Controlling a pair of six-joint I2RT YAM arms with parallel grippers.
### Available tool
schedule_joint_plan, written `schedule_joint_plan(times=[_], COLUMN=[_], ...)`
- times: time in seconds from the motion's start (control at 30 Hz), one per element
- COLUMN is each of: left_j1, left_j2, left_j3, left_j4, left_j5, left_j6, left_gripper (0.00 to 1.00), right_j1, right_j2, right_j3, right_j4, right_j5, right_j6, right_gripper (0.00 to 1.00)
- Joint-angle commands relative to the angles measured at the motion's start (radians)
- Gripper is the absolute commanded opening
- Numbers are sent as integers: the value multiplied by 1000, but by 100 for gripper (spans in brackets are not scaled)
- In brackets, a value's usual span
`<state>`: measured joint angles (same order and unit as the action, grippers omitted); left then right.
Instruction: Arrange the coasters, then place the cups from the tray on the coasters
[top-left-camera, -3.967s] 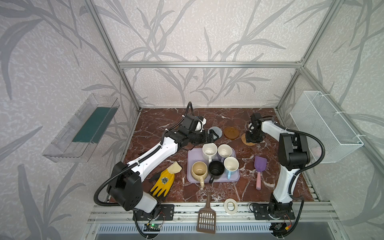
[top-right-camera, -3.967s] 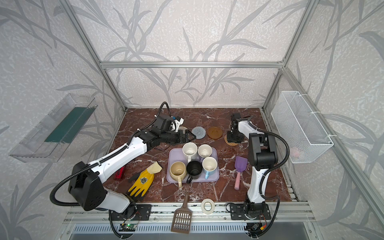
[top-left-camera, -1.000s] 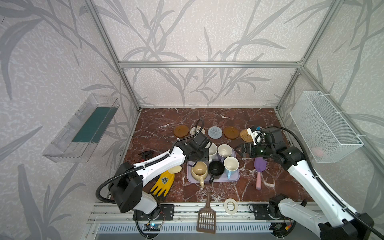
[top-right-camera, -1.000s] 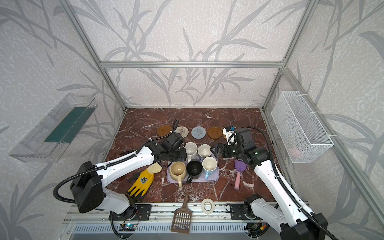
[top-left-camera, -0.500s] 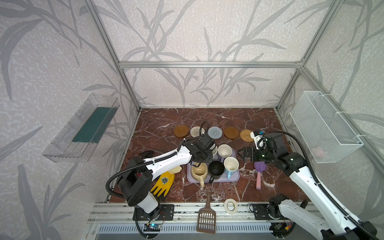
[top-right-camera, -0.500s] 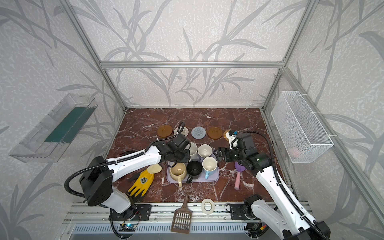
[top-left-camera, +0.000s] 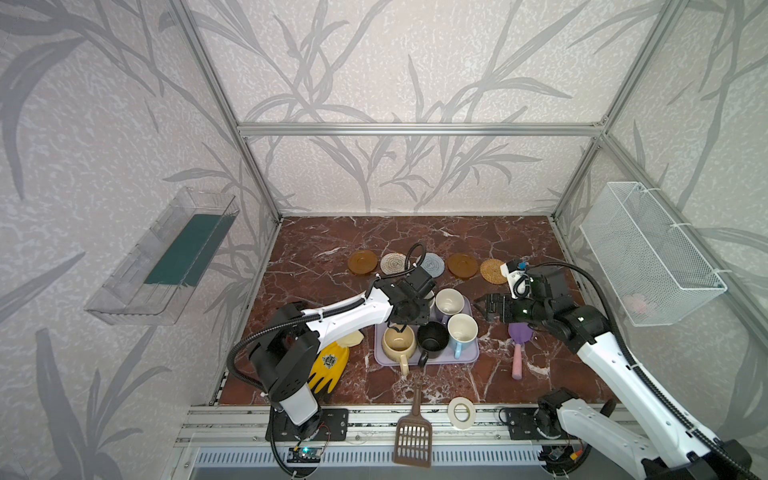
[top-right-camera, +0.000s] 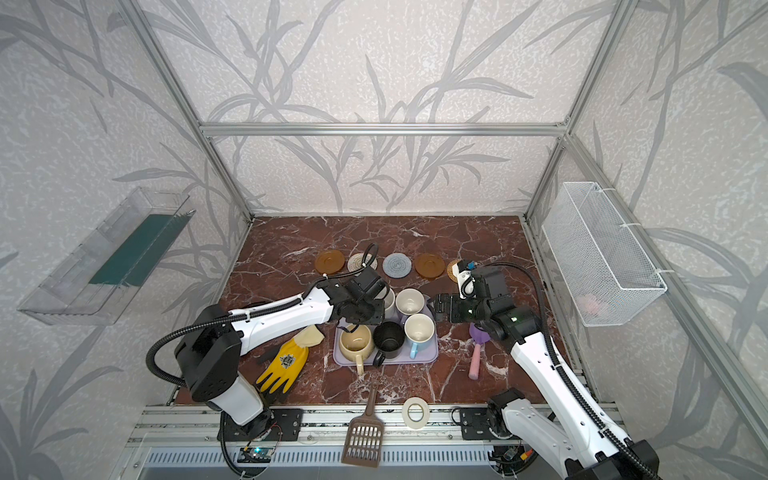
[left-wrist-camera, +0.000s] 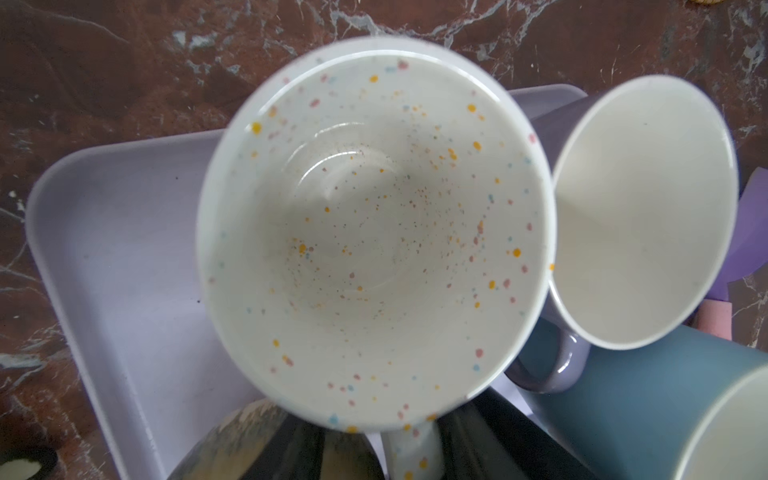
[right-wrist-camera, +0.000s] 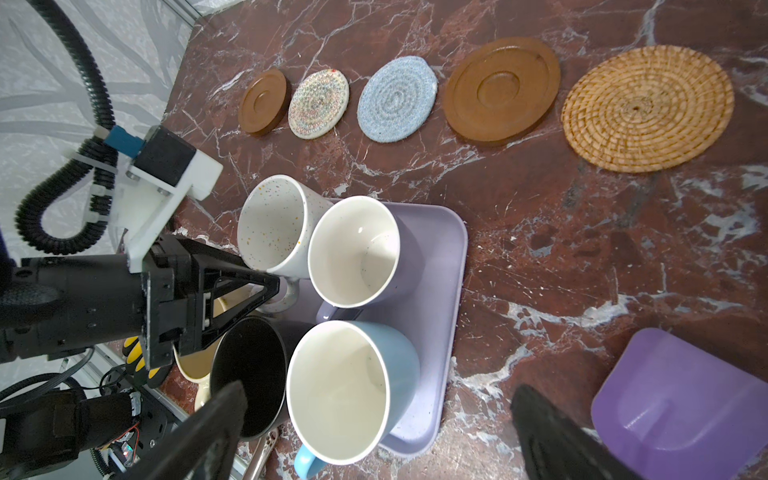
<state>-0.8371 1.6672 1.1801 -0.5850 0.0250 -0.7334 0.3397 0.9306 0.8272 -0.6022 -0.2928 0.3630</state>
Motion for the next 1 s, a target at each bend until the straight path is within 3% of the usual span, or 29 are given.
schedule_joint_plan(times=[0.0,0.4,0.57,0.97], left_j1=[-4,0,4,4], left_j2=[10,64,68,93], left_j3=[40,92,85,84], left_j4=[-57,-94,-78,-58], left_j5=[-49,-86,-86,-98], left_j6=[10,23,23,17], left_gripper=[47,42,37,36], right_j1=[2,2,10,30], right_j2=[0,10,10,20], right_j3=[-20,-35,-75,-72], right_j4=[21,42,186,190], right_j5=[11,4,-125,-80], right_j6=[-2,0,59,65], right_gripper=[99,99,99,99])
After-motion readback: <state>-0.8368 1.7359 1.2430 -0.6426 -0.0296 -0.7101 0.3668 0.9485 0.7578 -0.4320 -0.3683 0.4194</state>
